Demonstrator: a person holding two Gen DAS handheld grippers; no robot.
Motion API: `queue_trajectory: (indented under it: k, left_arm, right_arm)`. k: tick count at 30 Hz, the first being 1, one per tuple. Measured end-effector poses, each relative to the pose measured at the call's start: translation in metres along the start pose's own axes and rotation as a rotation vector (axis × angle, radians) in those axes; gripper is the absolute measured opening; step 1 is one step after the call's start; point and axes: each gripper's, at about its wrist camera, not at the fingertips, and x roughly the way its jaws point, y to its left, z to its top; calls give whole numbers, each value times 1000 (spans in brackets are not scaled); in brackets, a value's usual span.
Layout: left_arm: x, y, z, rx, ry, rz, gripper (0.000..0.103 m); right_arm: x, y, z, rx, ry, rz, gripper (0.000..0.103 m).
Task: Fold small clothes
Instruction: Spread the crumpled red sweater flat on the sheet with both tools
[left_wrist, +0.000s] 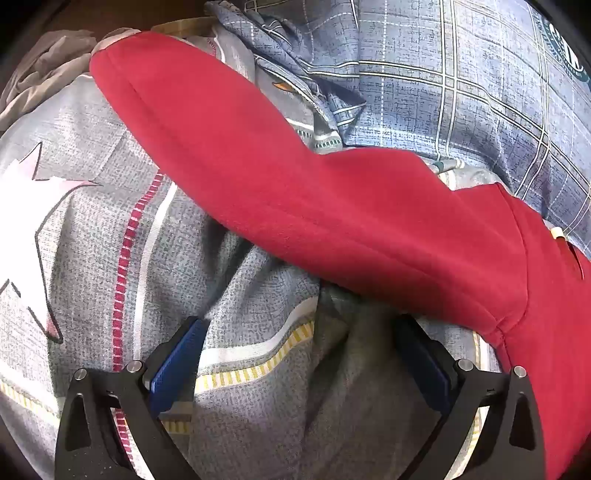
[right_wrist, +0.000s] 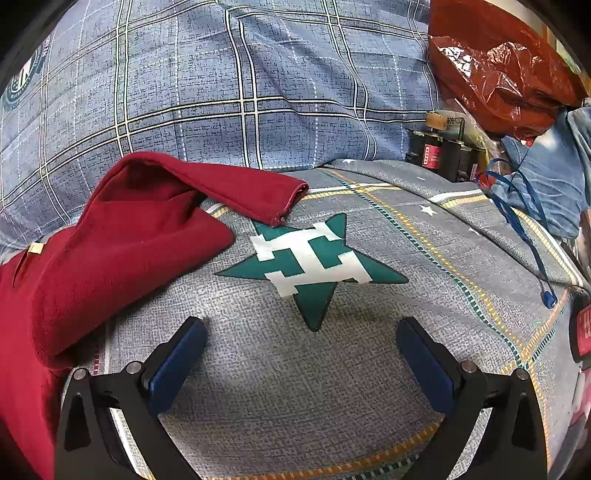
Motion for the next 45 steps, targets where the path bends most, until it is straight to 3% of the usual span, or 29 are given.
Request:
queue_trajectory:
  k: [22,27,29,35,41,45]
  left_arm:
    - [-13,2,-9,5,25,-14,102]
    - [-35,4,-14,5,25,-27,95]
    - [-56,8,-21,12,-11,-33,95]
    - [-104,6,-35,33,-103,-45,95]
    - [-140,-6,-55,82,-143,-84,95]
    - [-160,-16,-62,122,-166,-109,95]
  right_arm:
    - [0,0,1,-2,0,-2,103]
    - [-1,4,4,-6,10,-19,102]
    - [-9,3,-1,8,28,15,103]
    - [-75,10,-32,-12,26,192,102]
    - [-178,11,-47,-113,-36,267,103]
    - [-242,10,-41,-153,-88,322,103]
